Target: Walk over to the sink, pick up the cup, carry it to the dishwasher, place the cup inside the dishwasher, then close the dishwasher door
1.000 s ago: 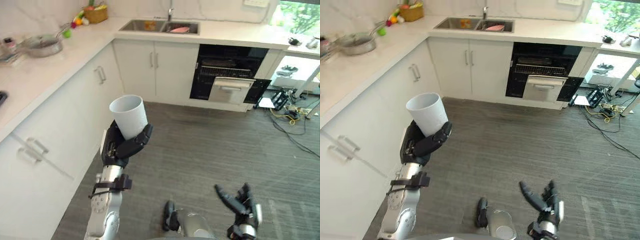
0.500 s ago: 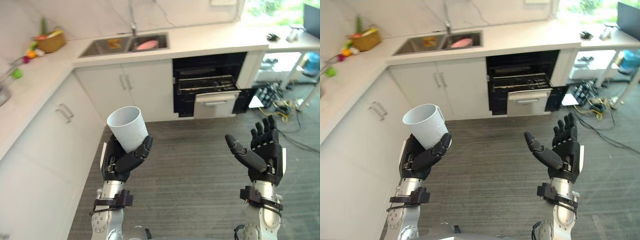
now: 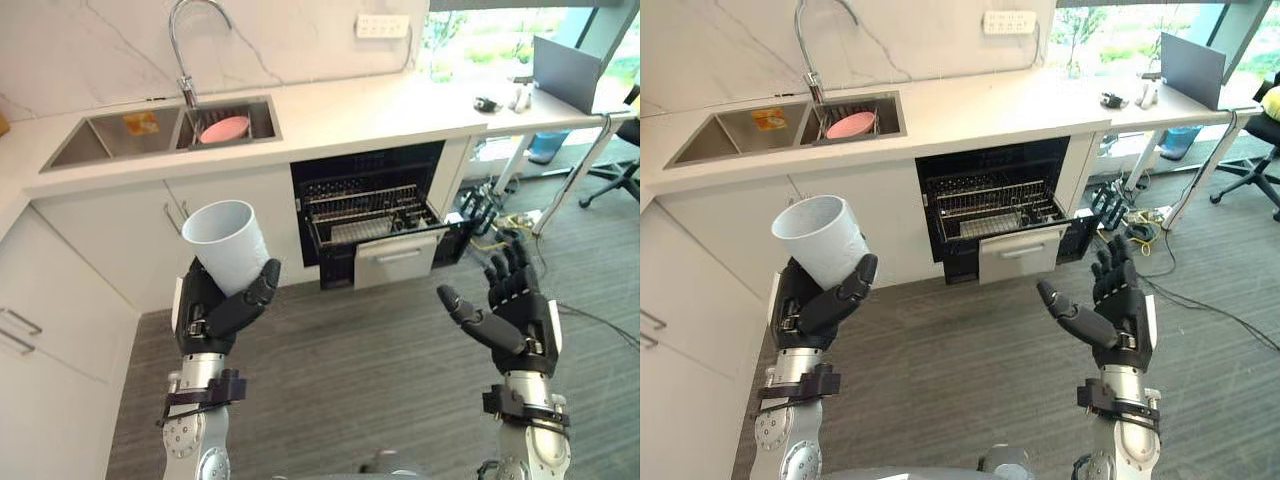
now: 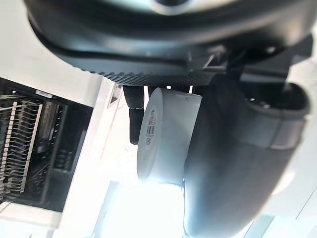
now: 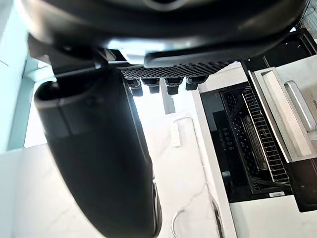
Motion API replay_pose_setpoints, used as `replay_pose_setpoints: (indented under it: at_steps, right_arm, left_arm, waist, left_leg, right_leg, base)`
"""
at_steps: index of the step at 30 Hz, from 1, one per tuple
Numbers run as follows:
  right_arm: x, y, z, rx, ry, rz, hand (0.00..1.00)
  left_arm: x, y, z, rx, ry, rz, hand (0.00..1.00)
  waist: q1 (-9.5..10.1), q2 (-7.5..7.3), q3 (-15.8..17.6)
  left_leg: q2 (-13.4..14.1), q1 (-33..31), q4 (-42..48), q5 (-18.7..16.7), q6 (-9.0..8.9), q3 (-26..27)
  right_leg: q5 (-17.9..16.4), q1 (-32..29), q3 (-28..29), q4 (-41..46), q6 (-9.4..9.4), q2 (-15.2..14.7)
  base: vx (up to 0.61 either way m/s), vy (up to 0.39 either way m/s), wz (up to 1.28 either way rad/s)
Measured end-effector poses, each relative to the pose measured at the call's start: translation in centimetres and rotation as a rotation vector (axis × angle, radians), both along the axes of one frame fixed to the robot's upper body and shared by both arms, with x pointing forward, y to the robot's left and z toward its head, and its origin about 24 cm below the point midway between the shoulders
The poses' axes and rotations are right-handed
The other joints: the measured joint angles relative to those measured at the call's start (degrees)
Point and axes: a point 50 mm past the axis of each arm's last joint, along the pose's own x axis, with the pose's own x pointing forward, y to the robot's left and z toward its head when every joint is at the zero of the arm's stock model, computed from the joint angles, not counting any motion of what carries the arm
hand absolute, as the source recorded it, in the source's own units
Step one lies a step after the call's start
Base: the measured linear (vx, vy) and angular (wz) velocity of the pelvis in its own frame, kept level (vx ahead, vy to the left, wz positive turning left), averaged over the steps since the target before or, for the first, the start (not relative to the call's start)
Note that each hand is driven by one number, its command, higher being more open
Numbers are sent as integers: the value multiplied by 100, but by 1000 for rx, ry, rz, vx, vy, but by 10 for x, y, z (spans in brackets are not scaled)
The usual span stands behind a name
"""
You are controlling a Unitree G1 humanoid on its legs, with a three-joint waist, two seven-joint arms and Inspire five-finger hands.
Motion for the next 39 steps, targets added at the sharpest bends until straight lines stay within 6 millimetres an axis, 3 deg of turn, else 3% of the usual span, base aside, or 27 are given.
replay_pose_setpoints:
  at_steps: [1, 2, 7, 9, 11, 12, 13, 15, 16, 18, 20, 21, 22, 23, 24, 25, 28, 29, 30, 32, 33, 35, 37, 39]
  right_arm:
    - [0, 5, 0, 3, -2, 22, 100]
    - [1, 5, -2, 2, 17, 37, 100]
    - [5, 2, 1, -15, 13, 36, 100]
    - [6, 2, 3, -15, 6, 35, 100]
    - [6, 3, 3, -15, 2, 41, 100]
    - [6, 2, 7, -25, -11, 44, 100]
    - [6, 3, 11, -33, -24, 50, 100]
    - [8, 3, 13, -31, -37, 53, 100]
    - [10, 2, 15, -30, -48, 56, 100]
    - [13, 1, 17, -36, -59, 63, 100]
    - [13, -1, 18, -39, -62, 56, 100]
    - [12, -2, 18, -44, -60, 53, 100]
    - [11, -4, 18, -55, -53, 55, 100]
    - [11, -3, 14, -45, -43, 53, 100]
    - [8, 0, 10, -26, -22, 53, 100]
    - [7, 4, 11, -13, -37, 60, 100]
    - [16, 6, 18, -21, -74, 80, 100]
    - [20, 7, 22, -18, -96, 81, 100]
    - [21, 7, 23, -19, -103, 79, 100]
    - [20, 5, 26, -24, -109, 59, 100]
    - [19, 5, 26, -24, -106, 58, 100]
    - [20, 9, 23, -9, -97, 65, 100]
    - [22, 16, 22, -17, -90, 101, 100]
    - [24, 26, 22, -10, -91, 145, 100]
  left_arm:
    - [0, 3, 0, 7, 0, 4, 0]
    - [-1, 2, -6, -7, 29, 12, 0]
    - [-2, -3, -9, -22, 40, -6, 0]
    - [-2, -4, -8, -17, 33, -2, 0]
    - [-3, -3, -9, -22, 42, 10, 0]
    - [-4, -4, -7, -31, 35, 14, 0]
    - [-6, -4, -7, -32, 30, 19, 0]
    - [-7, -3, -7, -27, 29, 21, 0]
    - [-7, -3, -8, -28, 30, 22, 0]
    - [-8, -4, -8, -29, 33, 20, 0]
    - [-7, -7, -8, -33, 31, 7, 0]
    - [-6, -11, -8, -40, 29, -8, 0]
    - [-6, -16, -8, -52, 28, -26, 0]
    - [-6, -17, -9, -55, 30, -33, 0]
    - [-5, -19, -11, -56, 44, -43, 0]
    - [-4, -18, -9, -44, 32, -48, 0]
    - [-5, -17, -10, -38, 38, -41, 0]
    - [-5, -16, -9, -33, 34, -38, 0]
    - [-4, -16, -7, -28, 26, -42, 0]
    - [3, -17, 0, -28, -10, -62, 0]
    - [5, -17, 2, -34, -20, -63, 0]
    - [11, -18, 8, -30, -55, -72, 0]
    - [10, -15, 8, -19, -50, -68, 0]
    - [11, -17, 9, -8, -51, -82, 0]
  waist:
    - [4, -152, -32]
    - [17, -32, 9]
    - [75, 153, 92]
    - [123, 152, 99]
    - [146, 215, 139]
    - [157, 328, 161]
    - [189, 369, 164]
    - [210, 370, 163]
    - [241, 360, 164]
    - [279, 348, 171]
    - [238, 353, 168]
    - [175, 376, 154]
    - [156, 514, 67]
    - [153, 413, 71]
    - [140, 279, 37]
    - [139, 73, 102]
    - [272, 89, 177]
    - [306, 90, 176]
    - [300, 84, 174]
    - [171, 50, 140]
    - [140, 71, 129]
    - [168, 60, 186]
    - [131, 74, 154]
    - [118, 52, 61]
  left_leg:
    - [26, 125, 143, -331, -200, -8]
    - [239, 237, 312, -538, -284, -37]
    - [316, 405, 162, -308, -283, -42]
    - [283, 342, 640, -361, -265, -21]
    - [344, -114, 1876, -396, -290, 82]
    - [629, -661, 3086, -197, -529, 298]
    - [943, -1050, 3877, -113, -603, 609]
    - [1219, -1275, 3991, -375, -406, 1029]
    - [1241, -1377, 3657, -566, -368, 1163]
    - [1127, -1433, 2801, -625, -365, 1250]
    - [909, -1344, 1444, -392, -407, 1173]
    - [776, -1229, 455, 196, -390, 986]
    - [759, -1161, -94, 1330, -460, 725]
    - [637, -1113, -72, 1359, -357, 757]
    - [474, -1098, -39, 1313, -360, 679]
    - [238, -1229, 263, 1060, -231, 619]
    - [187, -1506, 1134, 438, -169, 521]
    - [133, -1542, 1447, 106, -105, 629]
    - [98, -1560, 1536, -14, -80, 672]
    - [-197, -1477, 1504, -245, 141, 772]
    - [-233, -1452, 1470, -262, 171, 815]
    - [-280, -1058, 1143, -323, 274, 1162]
    - [-274, -682, 777, -338, 325, 1417]
    - [-172, -432, 482, -246, 366, 1750]
  right_leg:
    - [1117, 87, 3, -1498, -99, -15]
    - [1202, 390, -96, -1597, -293, 149]
    - [1014, 725, -155, -1628, -444, 379]
    - [779, 1006, -153, -1857, -323, 344]
    - [688, 1334, -205, -2124, -290, 332]
    - [691, 1553, -272, -2362, -291, 387]
    - [701, 1724, -314, -2521, -307, 414]
    - [730, 1926, -292, -2624, -353, 361]
    - [750, 1980, -223, -2655, -286, 256]
    - [838, 2028, -88, -2680, -108, 54]
    - [848, 2081, -19, -2702, 7, -174]
    - [828, 2157, 3, -2737, 201, -282]
    - [735, 2244, 64, -2807, 446, -300]
    - [673, 2307, 111, -2845, 601, -390]
    - [694, 2333, 164, -2889, 577, -561]
    - [608, 2342, 340, -2913, 775, -804]
    - [600, 2287, 599, -2910, 954, -962]
    - [562, 2296, 777, -2913, 955, -1041]
    - [532, 2298, 809, -2906, 938, -1094]
    - [494, 2116, 883, -2426, 514, -1378]
    - [541, 1828, 938, -1930, 448, -1431]
    - [861, 727, 765, 22, -252, -1682]
    - [790, 400, 478, 415, -56, -1508]
    - [701, 409, -213, -517, 107, -895]
  base:
    - [545, -236, 4]
    - [442, -194, -10]
    - [243, -90, -8]
    - [148, -27, 11]
    - [65, -1, 19]
    - [114, 38, 22]
    - [154, 47, 19]
    - [190, 54, 0]
    - [199, 83, -20]
    - [230, 169, -34]
    - [229, 235, -19]
    - [227, 315, -4]
    - [238, 346, -6]
    - [214, 323, 1]
    - [192, 313, 12]
    - [151, 279, 14]
    - [77, 248, -38]
    - [67, 251, -55]
    - [67, 261, -44]
    - [72, 207, -17]
    - [119, 311, -36]
    - [110, 268, -70]
    - [156, 189, -71]
    - [242, 115, -72]
